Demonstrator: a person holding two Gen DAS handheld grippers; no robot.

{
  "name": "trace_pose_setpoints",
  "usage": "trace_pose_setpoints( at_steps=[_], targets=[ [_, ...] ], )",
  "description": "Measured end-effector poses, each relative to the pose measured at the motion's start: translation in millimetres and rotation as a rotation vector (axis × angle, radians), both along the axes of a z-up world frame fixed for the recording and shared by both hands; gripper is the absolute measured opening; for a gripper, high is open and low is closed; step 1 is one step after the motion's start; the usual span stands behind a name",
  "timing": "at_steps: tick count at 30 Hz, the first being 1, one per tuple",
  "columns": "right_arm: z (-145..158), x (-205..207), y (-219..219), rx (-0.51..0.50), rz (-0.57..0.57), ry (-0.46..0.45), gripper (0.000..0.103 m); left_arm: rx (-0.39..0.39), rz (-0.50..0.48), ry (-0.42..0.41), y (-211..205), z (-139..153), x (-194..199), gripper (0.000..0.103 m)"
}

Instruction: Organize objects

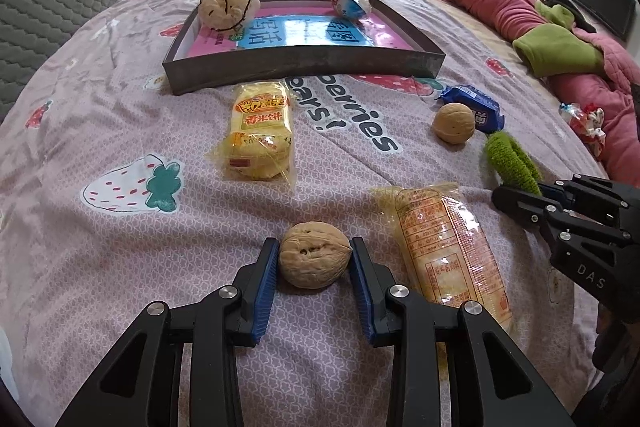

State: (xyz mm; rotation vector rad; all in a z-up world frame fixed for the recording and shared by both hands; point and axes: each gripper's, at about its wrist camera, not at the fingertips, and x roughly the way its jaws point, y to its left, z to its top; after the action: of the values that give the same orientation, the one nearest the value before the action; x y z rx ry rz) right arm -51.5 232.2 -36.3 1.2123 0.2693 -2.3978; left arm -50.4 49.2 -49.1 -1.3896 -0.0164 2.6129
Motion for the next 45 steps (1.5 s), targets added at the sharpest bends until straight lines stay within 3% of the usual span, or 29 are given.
trace_pose_setpoints(
  at_steps=[4,29,36,45],
  targets=[
    [7.5,2.8,5.7,-0.081,0.008,-0.011,0.013,-0.003,0.006,0.003,-2.0,0.5,0.6,0.036],
    [22.4,16.9,0.5,-0.109,0.032,0.022,0.013,-0.016,0.052,0.048,-3.5,23.9,14.2,0.036],
    [45.7,16.0,-4.5,-0.129,0.033,0.064,0.013,-0.021,0.034,0.084,1.2,46.7,3.6,0.036],
    [54.1,9.6,-12.2,-0.124,0.031,0.064,0.013,-0.029,0.045,0.127,-3.6,70.0,-8.4,0.036]
  ],
)
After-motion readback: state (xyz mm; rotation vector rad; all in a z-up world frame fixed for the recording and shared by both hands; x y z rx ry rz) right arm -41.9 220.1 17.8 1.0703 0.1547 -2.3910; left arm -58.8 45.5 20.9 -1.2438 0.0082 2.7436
